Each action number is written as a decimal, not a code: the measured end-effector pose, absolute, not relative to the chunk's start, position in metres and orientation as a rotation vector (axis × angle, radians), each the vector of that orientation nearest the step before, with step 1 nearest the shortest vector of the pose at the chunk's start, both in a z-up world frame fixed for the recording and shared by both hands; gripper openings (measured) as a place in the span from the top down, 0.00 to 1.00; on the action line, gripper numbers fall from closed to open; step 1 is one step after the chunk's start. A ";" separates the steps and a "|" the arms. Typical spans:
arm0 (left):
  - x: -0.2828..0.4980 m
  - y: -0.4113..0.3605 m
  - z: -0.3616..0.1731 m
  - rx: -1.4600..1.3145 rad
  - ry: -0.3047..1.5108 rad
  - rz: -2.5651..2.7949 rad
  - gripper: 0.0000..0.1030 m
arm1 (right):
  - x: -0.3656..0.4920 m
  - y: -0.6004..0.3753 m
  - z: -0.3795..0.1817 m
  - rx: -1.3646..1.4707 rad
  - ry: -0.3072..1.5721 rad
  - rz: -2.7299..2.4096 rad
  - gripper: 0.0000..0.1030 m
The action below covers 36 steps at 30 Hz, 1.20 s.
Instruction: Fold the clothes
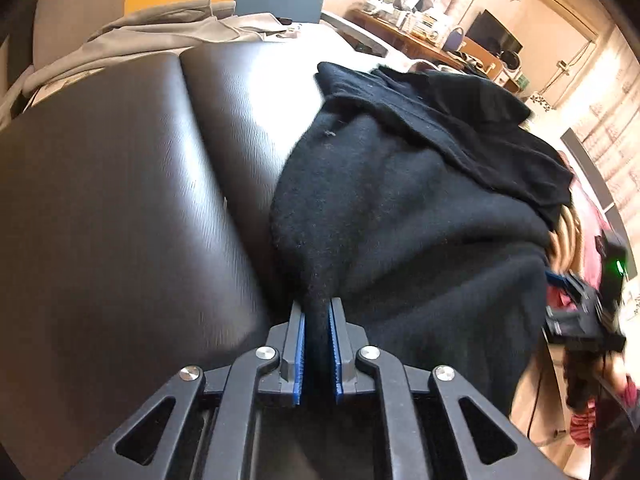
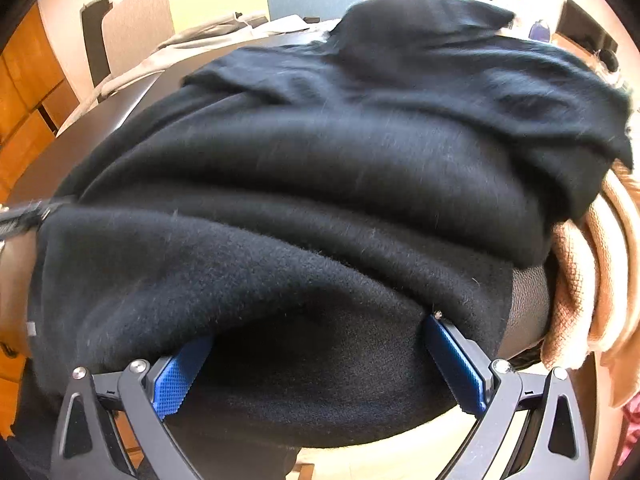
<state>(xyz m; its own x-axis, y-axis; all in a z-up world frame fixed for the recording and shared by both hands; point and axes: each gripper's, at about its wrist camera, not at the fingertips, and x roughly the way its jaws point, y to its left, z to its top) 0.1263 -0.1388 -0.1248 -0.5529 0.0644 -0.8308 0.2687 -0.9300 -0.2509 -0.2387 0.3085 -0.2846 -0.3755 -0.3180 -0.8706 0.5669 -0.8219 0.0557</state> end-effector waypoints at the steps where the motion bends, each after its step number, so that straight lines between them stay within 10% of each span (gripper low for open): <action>1: 0.128 -0.135 -0.117 1.396 0.510 -2.648 0.90 | -0.228 0.312 -0.284 1.316 0.342 -2.211 0.00; 4: 0.136 -0.121 -0.093 1.318 0.454 -2.751 0.90 | -0.115 0.293 -0.257 1.299 0.314 -2.233 0.00; 15: 0.110 -0.128 -0.130 1.441 0.516 -2.697 0.85 | -0.126 0.133 -0.073 0.974 -0.446 -2.569 0.00; 21: 0.118 -0.141 -0.138 1.418 0.649 -2.709 0.85 | -0.219 0.101 -0.098 1.044 -0.287 -2.711 0.01; 24: 0.118 -0.142 -0.140 1.412 0.680 -2.708 0.85 | -0.163 0.161 -0.085 1.093 -0.319 -2.674 0.17; 26: 0.119 -0.142 -0.140 1.411 0.676 -2.713 0.85 | -0.161 0.173 -0.108 1.161 -0.327 -2.653 0.75; 27: 0.119 -0.141 -0.140 1.411 0.667 -2.716 0.85 | -0.166 0.170 -0.112 1.203 -0.336 -2.633 0.87; 36: 0.122 -0.156 -0.122 1.327 0.875 -2.753 0.81 | -0.125 0.118 -0.056 1.031 -0.318 -2.564 0.90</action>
